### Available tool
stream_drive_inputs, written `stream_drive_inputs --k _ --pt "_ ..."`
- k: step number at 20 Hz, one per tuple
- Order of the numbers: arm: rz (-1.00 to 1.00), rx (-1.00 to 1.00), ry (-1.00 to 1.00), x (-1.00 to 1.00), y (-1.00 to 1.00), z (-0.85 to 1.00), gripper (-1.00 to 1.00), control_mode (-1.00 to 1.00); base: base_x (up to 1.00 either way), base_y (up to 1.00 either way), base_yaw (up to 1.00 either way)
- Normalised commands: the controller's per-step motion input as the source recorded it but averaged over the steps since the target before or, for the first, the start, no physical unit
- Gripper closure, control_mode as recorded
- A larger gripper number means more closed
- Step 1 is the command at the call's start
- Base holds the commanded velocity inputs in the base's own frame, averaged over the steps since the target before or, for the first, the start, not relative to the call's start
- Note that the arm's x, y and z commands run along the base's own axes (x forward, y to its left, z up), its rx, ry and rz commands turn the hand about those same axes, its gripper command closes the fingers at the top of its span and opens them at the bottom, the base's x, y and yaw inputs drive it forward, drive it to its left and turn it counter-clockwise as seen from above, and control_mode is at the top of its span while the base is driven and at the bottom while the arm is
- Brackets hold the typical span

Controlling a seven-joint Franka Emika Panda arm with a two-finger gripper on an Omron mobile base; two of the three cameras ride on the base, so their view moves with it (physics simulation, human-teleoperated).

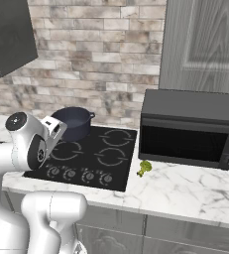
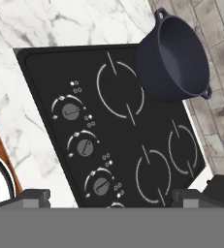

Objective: Turn on the burner for the pot on the stove. Wait thirty seconds for the pot to heat up. Then add the broccoli to the pot.

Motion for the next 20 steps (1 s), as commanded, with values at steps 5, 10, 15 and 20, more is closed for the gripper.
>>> stream_drive_inputs --k 5,10,15,20 --pt "0.0 0.0 0.0 0.0 0.0 0.0 -1.0 -1.0 0.0 0.0 0.0" --pt "0.0 0.0 0.0 0.0 0.0 0.0 -1.0 -1.0 0.0 0.0 0.0" --pt "0.0 0.0 0.0 0.0 0.0 0.0 -1.0 -1.0 0.0 0.0 0.0" --pt "0.0 0.0 0.0 0.0 0.0 0.0 -1.0 -1.0 0.0 0.0 0.0"
